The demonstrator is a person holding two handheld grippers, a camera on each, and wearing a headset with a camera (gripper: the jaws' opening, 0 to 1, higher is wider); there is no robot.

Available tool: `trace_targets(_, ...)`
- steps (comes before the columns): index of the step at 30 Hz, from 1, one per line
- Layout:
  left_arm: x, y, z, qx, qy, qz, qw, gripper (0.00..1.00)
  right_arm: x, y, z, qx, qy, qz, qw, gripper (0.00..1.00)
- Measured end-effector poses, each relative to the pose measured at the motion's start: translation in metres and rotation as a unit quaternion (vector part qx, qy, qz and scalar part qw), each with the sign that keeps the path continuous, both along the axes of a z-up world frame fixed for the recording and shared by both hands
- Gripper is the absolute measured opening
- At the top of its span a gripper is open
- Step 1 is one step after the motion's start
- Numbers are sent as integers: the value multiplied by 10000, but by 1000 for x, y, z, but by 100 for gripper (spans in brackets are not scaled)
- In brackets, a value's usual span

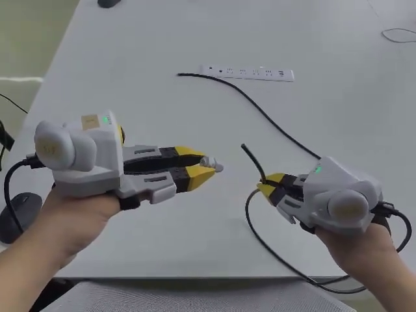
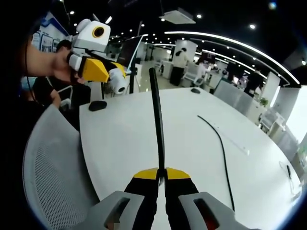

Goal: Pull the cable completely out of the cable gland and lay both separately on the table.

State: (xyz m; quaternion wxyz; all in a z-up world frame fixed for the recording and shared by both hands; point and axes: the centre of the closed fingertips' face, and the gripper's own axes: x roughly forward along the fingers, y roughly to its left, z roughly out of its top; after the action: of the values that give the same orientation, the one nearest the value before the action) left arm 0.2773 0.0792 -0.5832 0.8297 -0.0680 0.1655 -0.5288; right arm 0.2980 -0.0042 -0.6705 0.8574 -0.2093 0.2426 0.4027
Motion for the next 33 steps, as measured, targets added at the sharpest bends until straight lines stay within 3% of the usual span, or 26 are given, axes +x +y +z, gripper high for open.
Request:
trace_targets(6,-1,-2,-2,-6,-32,-39,10000,15,0,2,0,-2,26,-19,10000,0)
trace_targets(14,0,1,-17,142,-149,-4,9998,15,4,10,5,3,75,-20,10000,0)
trace_targets(18,-2,3,-19,106,-188,16,9998,15,10,15,10,-100,43,-11,9999,0)
trace_targets(26,-8,12,-45,239,-132,20,9996,15,20,33,19,-77,7,86,9999,0)
trace_targets(33,-14,21,-65,363,-17,18,9993,15,26,48,15,-131,154,157,9997,0)
